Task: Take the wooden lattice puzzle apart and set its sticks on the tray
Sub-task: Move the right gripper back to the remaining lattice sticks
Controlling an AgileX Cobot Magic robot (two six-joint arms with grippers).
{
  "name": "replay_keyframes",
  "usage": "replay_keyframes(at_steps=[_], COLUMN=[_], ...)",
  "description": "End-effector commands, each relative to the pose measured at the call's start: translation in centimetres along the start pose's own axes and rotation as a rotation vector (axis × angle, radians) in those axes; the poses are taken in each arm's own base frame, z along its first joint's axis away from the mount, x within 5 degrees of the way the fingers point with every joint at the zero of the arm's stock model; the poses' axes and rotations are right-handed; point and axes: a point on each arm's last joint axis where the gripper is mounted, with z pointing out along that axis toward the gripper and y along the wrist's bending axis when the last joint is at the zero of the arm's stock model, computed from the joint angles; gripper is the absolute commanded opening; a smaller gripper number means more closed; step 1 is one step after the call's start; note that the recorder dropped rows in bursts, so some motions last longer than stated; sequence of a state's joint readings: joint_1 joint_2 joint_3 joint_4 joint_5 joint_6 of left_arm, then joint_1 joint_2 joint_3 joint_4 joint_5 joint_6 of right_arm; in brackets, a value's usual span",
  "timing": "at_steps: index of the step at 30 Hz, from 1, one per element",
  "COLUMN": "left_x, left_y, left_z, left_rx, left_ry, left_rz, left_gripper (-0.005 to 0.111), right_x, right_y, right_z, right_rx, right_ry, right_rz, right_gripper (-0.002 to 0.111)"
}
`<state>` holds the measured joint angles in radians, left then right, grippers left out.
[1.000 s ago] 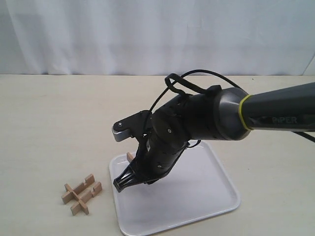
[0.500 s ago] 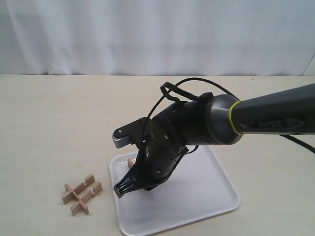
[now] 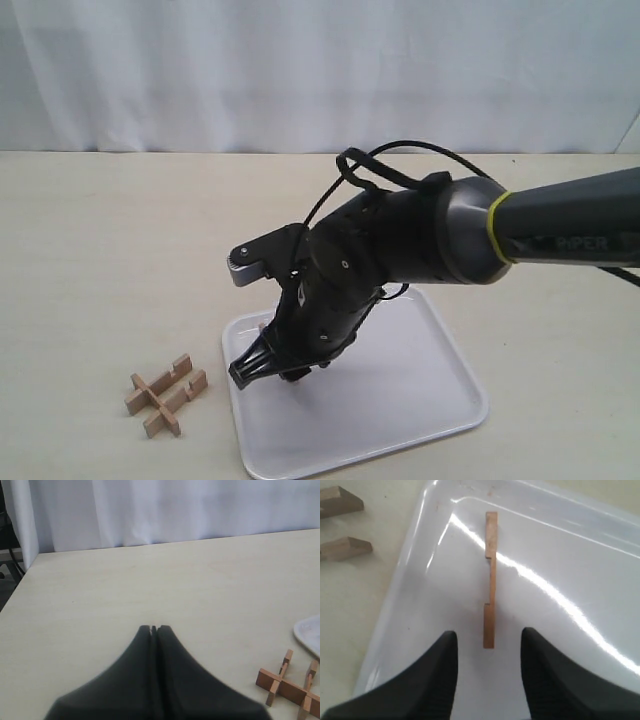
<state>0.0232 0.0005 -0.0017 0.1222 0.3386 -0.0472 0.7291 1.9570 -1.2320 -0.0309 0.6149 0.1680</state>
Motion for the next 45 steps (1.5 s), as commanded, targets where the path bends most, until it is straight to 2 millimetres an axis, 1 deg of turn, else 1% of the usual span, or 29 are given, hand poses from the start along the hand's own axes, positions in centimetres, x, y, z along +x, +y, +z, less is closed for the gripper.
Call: replay_keyframes(at_steps=[1, 6, 9, 10, 11, 12, 13, 14, 15, 16, 18, 23, 26, 32, 45], left_x=[-0.1, -0.1, -0.1, -0.1, -0.1, -0.1, -0.1, -0.1, -0.1, -0.1, -0.1, -0.1, -0.1, -0.1, -0.1], left_y=[0.0, 0.0, 0.0, 0.0, 0.0, 0.0, 0.0, 0.0, 0.0, 0.0, 0.0, 0.0, 0.0, 0.0, 0.0], left_z=[0.0, 0.0, 0.0, 0.0, 0.0, 0.0, 0.0, 0.0, 0.0, 0.0, 0.0, 0.0, 0.0, 0.0, 0.0], left_rx=[0.003, 0.003, 0.003, 0.003, 0.003, 0.003, 0.002, 0.002, 0.002, 0.002, 0.002, 0.002, 0.002, 0.002, 0.003], left_ry=[-0.016, -0.016, -0.016, -0.016, -0.016, -0.016, -0.013, -0.013, -0.013, -0.013, -0.013, -0.013, -0.013, -0.013, -0.016], left_rz=[-0.005, -0.005, -0.005, -0.005, -0.005, -0.005, -0.002, -0.002, -0.002, -0.002, -0.002, -0.002, -0.002, -0.002, -0.004], left_gripper=[0.0, 0.0, 0.0, 0.0, 0.0, 0.0, 0.0, 0.0, 0.0, 0.0, 0.0, 0.0, 0.0, 0.0, 0.0], right_x=[-0.4, -0.4, -0.5, -0.5, -0.4, -0.2, -0.1, 0.2, 0.3, 0.6, 0.8, 1.1, 1.1, 0.9, 1.4], right_y=[-0.2, 0.7, 2.2, 3.3, 3.8, 5.1, 5.7, 7.1, 7.7, 8.8, 9.9, 10.2, 10.3, 10.8, 10.8], right_z=[-1.2, -1.2, -1.6, -1.9, -1.9, -2.1, -2.1, -2.2, -2.3, -2.1, -1.3, 1.1, 1.8, 2.4, 4.2], right_rx=[-0.005, -0.009, -0.03, -0.042, -0.049, -0.062, -0.068, -0.086, -0.094, -0.108, -0.122, -0.128, -0.13, -0.145, -0.136], right_ry=[-0.043, -0.05, -0.096, -0.116, -0.121, -0.13, -0.136, -0.151, -0.159, -0.173, -0.183, -0.172, -0.175, -0.215, -0.183], right_rz=[-0.004, -0.034, -0.068, -0.099, -0.121, -0.188, -0.204, -0.237, -0.252, -0.276, -0.299, -0.286, -0.284, -0.289, -0.295], right_gripper=[0.04, 0.04, 0.04, 0.04, 0.04, 0.04, 0.04, 0.04, 0.04, 0.04, 0.04, 0.04, 0.04, 0.04, 0.039])
